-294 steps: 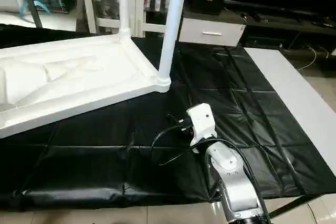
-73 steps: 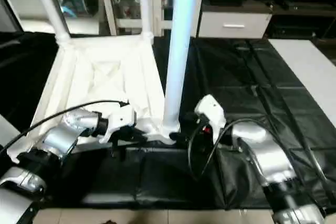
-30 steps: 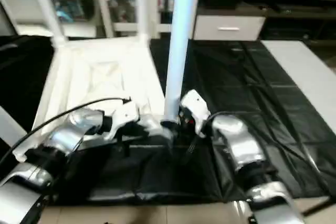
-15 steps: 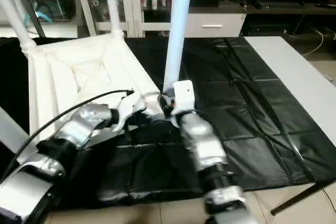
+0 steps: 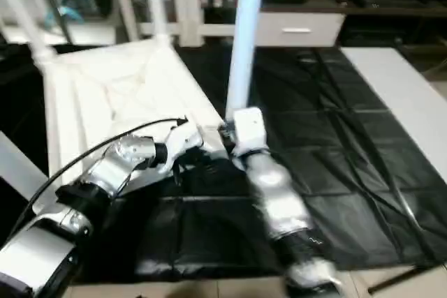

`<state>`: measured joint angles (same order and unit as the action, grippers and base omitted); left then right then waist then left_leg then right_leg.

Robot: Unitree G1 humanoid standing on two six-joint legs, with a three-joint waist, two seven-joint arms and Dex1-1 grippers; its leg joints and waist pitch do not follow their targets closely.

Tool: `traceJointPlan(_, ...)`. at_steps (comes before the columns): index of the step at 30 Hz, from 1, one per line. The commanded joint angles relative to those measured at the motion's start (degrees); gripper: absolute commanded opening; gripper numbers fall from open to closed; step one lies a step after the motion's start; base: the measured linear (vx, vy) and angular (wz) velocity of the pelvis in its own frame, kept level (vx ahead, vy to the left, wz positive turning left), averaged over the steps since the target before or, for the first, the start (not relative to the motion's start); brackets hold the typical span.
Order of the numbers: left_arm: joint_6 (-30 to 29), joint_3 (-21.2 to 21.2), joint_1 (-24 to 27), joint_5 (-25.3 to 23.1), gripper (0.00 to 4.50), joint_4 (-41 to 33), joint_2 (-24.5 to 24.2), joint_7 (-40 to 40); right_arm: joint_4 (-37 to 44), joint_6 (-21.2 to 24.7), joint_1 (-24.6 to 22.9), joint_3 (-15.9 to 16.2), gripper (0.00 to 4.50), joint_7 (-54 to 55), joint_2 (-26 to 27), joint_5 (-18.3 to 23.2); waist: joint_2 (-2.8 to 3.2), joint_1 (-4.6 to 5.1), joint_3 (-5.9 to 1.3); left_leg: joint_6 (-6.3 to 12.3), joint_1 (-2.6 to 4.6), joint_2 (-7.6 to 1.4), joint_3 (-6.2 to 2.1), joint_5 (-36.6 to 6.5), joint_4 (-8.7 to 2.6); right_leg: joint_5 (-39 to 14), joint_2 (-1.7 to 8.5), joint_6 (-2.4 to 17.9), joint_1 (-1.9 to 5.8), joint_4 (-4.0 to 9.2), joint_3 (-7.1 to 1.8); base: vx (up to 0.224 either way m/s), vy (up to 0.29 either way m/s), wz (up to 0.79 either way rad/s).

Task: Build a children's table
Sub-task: Rotate leg to tighten

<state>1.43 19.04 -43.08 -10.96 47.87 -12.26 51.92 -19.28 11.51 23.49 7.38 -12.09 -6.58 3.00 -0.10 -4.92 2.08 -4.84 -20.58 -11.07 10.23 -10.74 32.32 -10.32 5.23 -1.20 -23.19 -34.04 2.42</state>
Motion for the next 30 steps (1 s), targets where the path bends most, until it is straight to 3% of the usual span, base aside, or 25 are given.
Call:
traceJointPlan(1,1.0,1.2,2.5,-0.6,0.00,0.0,-2.3,3.3,2.6,3.6,-1.7,-3.2,3.07,-6.1,-4.7,2.9,-0.73,-0.07,-2.90,2.99,0.17,-1.54,-0.03,-10.6,-3.60,-7.9,2.59,11.3,2.74,3.75,-2.05,0.000,0.000,0.00)
traceJointPlan(4,0.7,1.4,2.9,-0.2,0.00,-0.6,-2.7,5.2,2.1,3.8,-1.5,-2.1,3.21,-14.1,-9.0,4.5,-0.60,-0.29,-3.01,3.16,0.34,-1.86,-0.05,-10.6,-3.48,-5.5,2.48,12.5,2.66,3.38,-1.97,0.000,0.000,0.00)
traceJointPlan(5,0.6,2.1,3.4,0.0,0.00,-1.3,-3.0,7.2,1.0,4.3,-1.0,-1.0,3.41,-22.1,-12.7,6.1,-0.37,-0.23,-3.08,3.21,0.26,-1.78,-0.08,-10.1,-3.40,-4.0,2.39,13.3,2.86,3.17,-1.86,0.000,0.000,0.00)
traceJointPlan(7,0.3,2.5,3.7,0.2,0.00,-1.8,-3.1,8.6,0.2,4.2,-0.8,0.1,3.52,-27.2,-14.7,6.9,-0.61,-0.22,-3.07,4.07,0.06,-1.80,0.01,-9.8,-3.14,-2.0,2.53,14.4,3.00,2.95,-1.85,0.000,0.000,0.00)
traceJointPlan(10,-0.1,3.6,4.1,0.6,0.00,-3.1,-3.5,11.7,-3.4,1.5,0.1,3.5,3.84,-33.9,-18.1,4.8,-0.67,-0.21,-3.05,4.37,0.02,-1.73,0.10,-10.0,-2.98,-3.7,2.74,15.1,2.97,3.13,-1.79,0.000,0.000,0.00)
traceJointPlan(14,-0.1,3.8,4.1,0.3,0.00,-3.3,-3.5,12.5,-7.2,0.5,2.0,3.3,3.96,-35.2,-17.6,4.5,-0.31,-0.12,-3.10,3.53,0.22,-1.84,0.03,-10.8,-3.03,-5.9,2.74,15.4,2.87,3.25,-1.74,0.000,0.000,0.00)
traceJointPlan(20,-0.5,4.1,4.5,0.5,0.00,-4.1,-4.0,13.0,-11.3,-0.4,4.7,3.3,3.96,-36.5,-16.2,5.6,-0.06,-0.04,-3.28,3.60,0.26,-1.78,0.02,-10.0,-2.87,-2.0,2.56,16.6,3.06,2.86,-1.66,0.000,0.000,0.00)
traceJointPlan(25,-0.5,4.3,4.6,0.3,0.00,-3.9,-4.1,13.1,-15.3,-2.3,6.3,4.3,3.96,-37.7,-15.2,4.3,-0.23,0.03,-3.37,3.44,0.21,-1.79,0.09,-10.0,-2.82,-2.2,2.60,17.3,3.06,2.78,-1.57,0.000,0.000,0.00)
traceJointPlan(28,-0.7,4.2,4.6,0.4,0.00,-3.9,-4.0,13.1,-16.8,-2.4,6.9,5.1,3.96,-40.3,-14.9,4.1,-0.56,-0.19,-3.39,4.19,0.23,-1.87,0.17,-8.9,-2.69,-0.8,2.52,17.7,3.11,2.61,-1.55,0.000,0.000,0.00)
traceJointPlan(30,-0.8,4.1,4.5,0.4,0.00,-4.0,-4.0,12.8,-17.4,-2.8,7.2,5.1,3.96,-40.6,-14.7,4.2,-0.42,-0.35,-3.43,4.63,0.21,-1.91,0.18,-8.2,-2.60,-0.2,2.58,17.9,3.13,2.45,-1.53,0.000,0.000,0.00)
